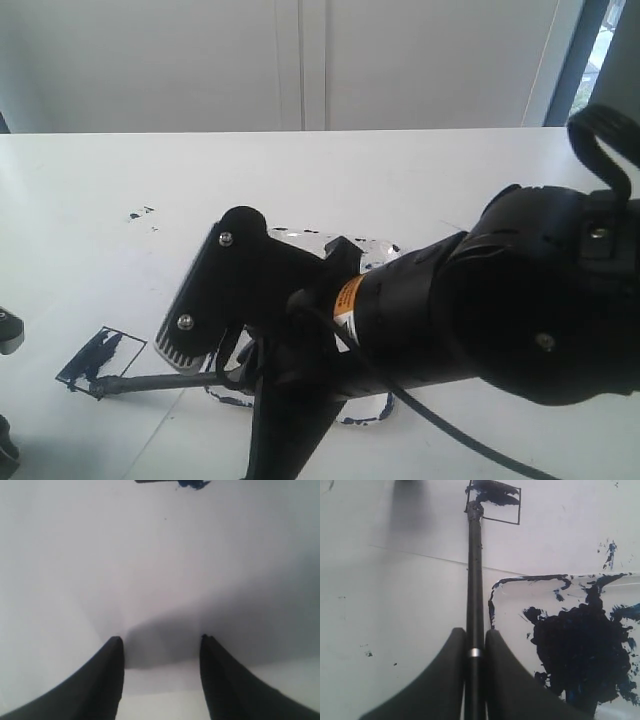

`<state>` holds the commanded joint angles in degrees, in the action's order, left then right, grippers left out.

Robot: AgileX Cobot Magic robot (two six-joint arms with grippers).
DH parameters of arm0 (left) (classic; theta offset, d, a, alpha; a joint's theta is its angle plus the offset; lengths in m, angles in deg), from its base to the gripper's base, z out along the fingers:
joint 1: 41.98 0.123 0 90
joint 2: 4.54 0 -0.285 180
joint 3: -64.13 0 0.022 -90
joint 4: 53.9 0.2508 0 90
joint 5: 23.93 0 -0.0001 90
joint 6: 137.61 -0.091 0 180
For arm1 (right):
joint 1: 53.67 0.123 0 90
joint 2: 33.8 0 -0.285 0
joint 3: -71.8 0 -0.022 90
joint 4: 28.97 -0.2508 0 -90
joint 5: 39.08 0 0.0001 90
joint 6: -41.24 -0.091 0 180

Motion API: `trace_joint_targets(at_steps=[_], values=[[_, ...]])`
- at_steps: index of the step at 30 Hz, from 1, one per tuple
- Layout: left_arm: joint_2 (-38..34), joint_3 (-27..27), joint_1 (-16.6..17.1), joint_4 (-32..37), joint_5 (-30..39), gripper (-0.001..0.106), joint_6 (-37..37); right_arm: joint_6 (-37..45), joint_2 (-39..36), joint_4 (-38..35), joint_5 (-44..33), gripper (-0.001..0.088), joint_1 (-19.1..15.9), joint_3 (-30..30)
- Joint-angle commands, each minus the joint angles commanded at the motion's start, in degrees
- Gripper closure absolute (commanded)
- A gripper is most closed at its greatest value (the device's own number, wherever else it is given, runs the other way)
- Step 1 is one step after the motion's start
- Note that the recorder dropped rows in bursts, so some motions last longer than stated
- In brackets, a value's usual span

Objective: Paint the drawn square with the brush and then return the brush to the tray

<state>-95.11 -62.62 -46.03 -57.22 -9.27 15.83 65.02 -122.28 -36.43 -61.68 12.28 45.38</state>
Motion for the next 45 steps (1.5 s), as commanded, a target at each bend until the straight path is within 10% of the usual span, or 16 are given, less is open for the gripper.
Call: trace_joint_targets(at_steps=[27,45], values=[[0.00,0.00,0.00,0.00,-0.03,0.053,0.00,-1.47,-0.75,3.12,1.78,0.0868,-4.81,0.00],[0.00,0.00,0.00,0.00,-0.03,0.053,0.00,0.69,-0.41,-0.64,-0.32,0.0868,0.26,0.00]])
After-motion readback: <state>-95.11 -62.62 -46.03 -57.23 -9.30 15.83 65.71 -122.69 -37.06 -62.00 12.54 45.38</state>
